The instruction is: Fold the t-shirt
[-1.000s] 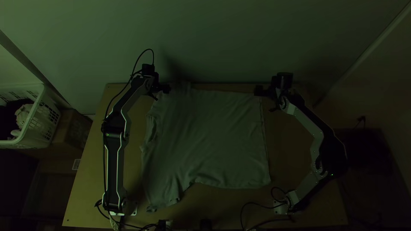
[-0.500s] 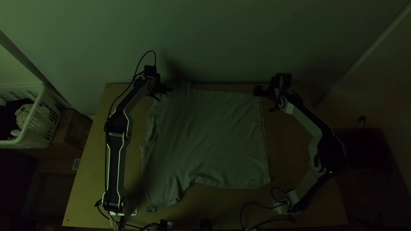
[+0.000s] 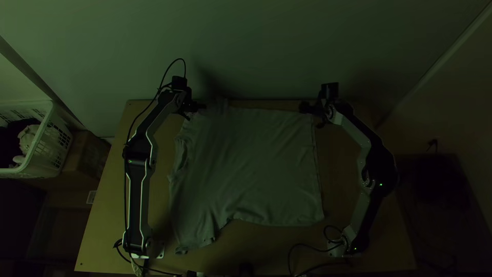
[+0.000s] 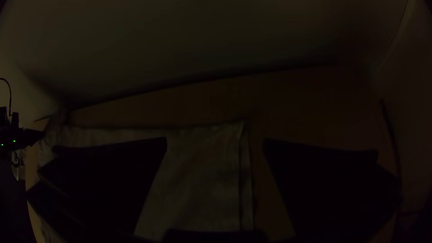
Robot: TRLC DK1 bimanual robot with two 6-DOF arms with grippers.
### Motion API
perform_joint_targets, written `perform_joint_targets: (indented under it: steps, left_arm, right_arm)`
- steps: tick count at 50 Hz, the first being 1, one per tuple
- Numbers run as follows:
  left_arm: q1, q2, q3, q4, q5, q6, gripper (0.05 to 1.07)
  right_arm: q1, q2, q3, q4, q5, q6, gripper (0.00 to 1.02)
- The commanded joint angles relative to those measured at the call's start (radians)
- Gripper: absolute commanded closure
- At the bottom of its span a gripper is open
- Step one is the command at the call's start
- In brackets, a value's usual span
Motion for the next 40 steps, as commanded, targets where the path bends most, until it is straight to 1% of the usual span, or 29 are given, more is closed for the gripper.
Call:
perform_joint_targets:
  steps: [1, 5, 7, 10, 13, 17, 20, 24, 28, 29, 30, 34, 35, 39, 40]
  left_arm:
    - [-0.007, -0.073, -0.017, -0.015, 0.011, -0.027, 1.05]
    - [-0.009, -0.084, -0.017, -0.015, 0.011, -0.027, 1.05]
    - [-0.009, -0.087, -0.017, -0.015, 0.011, -0.027, 1.05]
    - [-0.009, -0.092, -0.017, -0.015, 0.011, -0.029, 1.05]
    - [-0.009, -0.096, -0.017, -0.015, 0.011, -0.030, 1.05]
    - [-0.004, -0.101, -0.017, -0.015, 0.011, -0.033, 1.05]
    - [0.003, -0.101, -0.018, -0.018, 0.011, -0.036, 1.05]
    - [0.009, -0.101, -0.022, -0.030, 0.011, -0.041, 1.05]
    - [0.013, -0.101, -0.023, -0.052, 0.011, -0.042, 1.05]
    - [0.014, -0.102, -0.025, -0.053, 0.011, -0.042, 1.05]
    - [0.016, -0.104, -0.026, -0.053, 0.011, -0.042, 1.05]
    - [0.020, -0.109, -0.035, -0.053, 0.011, -0.042, 1.05]
    - [0.022, -0.110, -0.037, -0.053, 0.011, -0.042, 1.05]
    - [0.026, -0.112, -0.037, -0.053, 0.011, -0.041, 1.05]
    - [0.028, -0.112, -0.037, -0.053, 0.011, -0.041, 1.05]
  right_arm:
    - [-0.010, 0.083, 0.093, -0.053, 0.008, 0.042, 0.05]
    - [-0.016, 0.126, 0.148, -0.081, 0.008, 0.052, 0.05]
    - [-0.021, 0.149, 0.177, -0.096, 0.010, 0.069, 0.06]
    - [-0.025, 0.190, 0.235, -0.140, 0.008, 0.078, 0.07]
    - [-0.032, 0.227, 0.287, -0.180, 0.008, 0.095, 0.11]
    - [-0.035, 0.273, 0.357, -0.228, 0.008, 0.104, 0.12]
    - [-0.035, 0.298, 0.390, -0.242, 0.008, 0.104, 0.16]
    - [-0.035, 0.328, 0.424, -0.249, 0.008, 0.107, 0.16]
    - [-0.033, 0.374, 0.482, -0.295, 0.008, 0.115, 0.17]
    - [-0.032, 0.388, 0.502, -0.309, 0.008, 0.115, 0.20]
    - [-0.032, 0.397, 0.519, -0.324, 0.008, 0.115, 0.25]
    - [-0.027, 0.420, 0.547, -0.338, 0.008, 0.115, 0.53]
    - [-0.027, 0.422, 0.547, -0.338, 0.008, 0.117, 0.61]
    - [-0.025, 0.442, 0.577, -0.337, 0.008, 0.111, 1.00]
    - [-0.024, 0.446, 0.584, -0.338, 0.008, 0.112, 0.99]
